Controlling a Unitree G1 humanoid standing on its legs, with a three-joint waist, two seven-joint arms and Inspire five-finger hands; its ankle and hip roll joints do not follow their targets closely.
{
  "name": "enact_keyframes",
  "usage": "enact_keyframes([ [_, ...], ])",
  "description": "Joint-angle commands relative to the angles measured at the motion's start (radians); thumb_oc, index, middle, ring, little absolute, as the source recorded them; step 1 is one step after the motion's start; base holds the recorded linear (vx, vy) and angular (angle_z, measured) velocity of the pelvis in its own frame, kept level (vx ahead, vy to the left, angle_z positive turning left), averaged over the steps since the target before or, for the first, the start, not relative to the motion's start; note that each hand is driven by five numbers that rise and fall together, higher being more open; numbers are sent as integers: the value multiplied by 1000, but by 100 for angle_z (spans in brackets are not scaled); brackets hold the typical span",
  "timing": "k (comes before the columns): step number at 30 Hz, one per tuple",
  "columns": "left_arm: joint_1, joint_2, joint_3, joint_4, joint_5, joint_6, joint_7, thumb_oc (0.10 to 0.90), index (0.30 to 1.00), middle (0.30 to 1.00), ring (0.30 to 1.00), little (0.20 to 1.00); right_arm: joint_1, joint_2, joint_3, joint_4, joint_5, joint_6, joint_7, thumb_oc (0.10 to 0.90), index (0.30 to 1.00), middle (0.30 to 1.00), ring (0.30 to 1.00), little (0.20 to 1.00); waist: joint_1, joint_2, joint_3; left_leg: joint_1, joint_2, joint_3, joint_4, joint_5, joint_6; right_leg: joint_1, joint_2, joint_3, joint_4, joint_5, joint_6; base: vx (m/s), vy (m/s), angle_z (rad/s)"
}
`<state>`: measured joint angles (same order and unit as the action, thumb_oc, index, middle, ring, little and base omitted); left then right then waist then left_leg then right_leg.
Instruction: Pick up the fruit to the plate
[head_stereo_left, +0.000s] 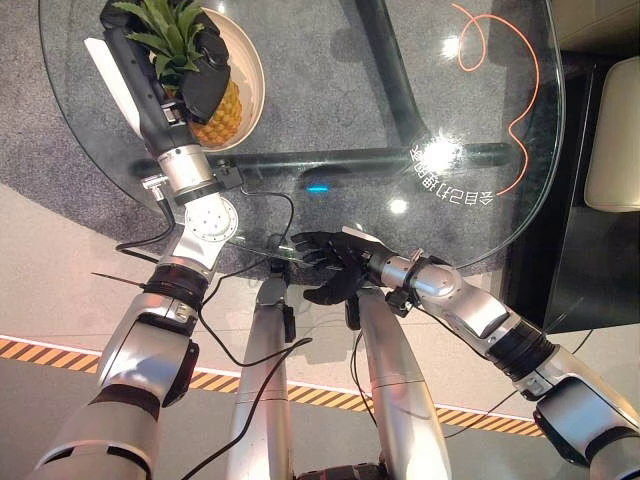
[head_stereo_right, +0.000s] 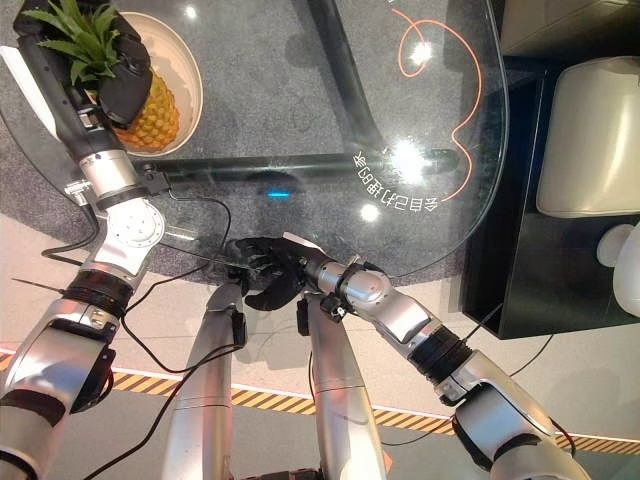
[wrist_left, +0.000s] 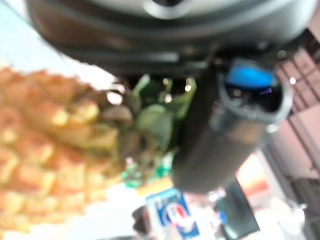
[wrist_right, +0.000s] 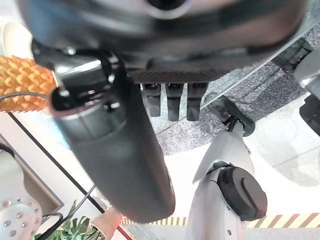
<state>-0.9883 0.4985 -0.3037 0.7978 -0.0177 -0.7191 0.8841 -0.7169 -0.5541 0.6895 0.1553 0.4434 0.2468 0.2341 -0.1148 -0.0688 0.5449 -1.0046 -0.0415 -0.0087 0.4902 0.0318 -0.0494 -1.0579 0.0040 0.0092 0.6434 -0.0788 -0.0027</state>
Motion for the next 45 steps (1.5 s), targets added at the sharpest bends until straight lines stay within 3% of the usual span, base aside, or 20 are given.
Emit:
enact_keyframes([
  [1, -73, 27, 11, -23, 12, -33, 32, 800, 900, 900, 900, 900, 15, 53, 7, -55, 63, -87, 8, 800, 900, 900, 900, 900, 13, -3, -25, 7, -48, -1, 89, -86, -9, 37, 36, 12, -107, 71, 31, 0, 0, 0],
  [28, -14, 22, 26, -57, 7, 7, 6, 800, 900, 900, 900, 900, 49, 69, 4, -87, 33, -96, -15, 800, 900, 900, 900, 900, 20, 11, -25, 51, -44, -6, 36, -55, -11, 79, 32, -4, -147, 77, 24, -10, -18, 0],
  [45, 73, 20, 60, -103, -103, 14, -77, 800, 900, 900, 900, 900, 92, 62, -6, -131, 6, -114, -10, 800, 900, 900, 900, 900, 34, 10, -25, 83, -34, -19, -19, -24, -17, 112, 37, -36, -177, 72, 18, -36, -58, 0],
])
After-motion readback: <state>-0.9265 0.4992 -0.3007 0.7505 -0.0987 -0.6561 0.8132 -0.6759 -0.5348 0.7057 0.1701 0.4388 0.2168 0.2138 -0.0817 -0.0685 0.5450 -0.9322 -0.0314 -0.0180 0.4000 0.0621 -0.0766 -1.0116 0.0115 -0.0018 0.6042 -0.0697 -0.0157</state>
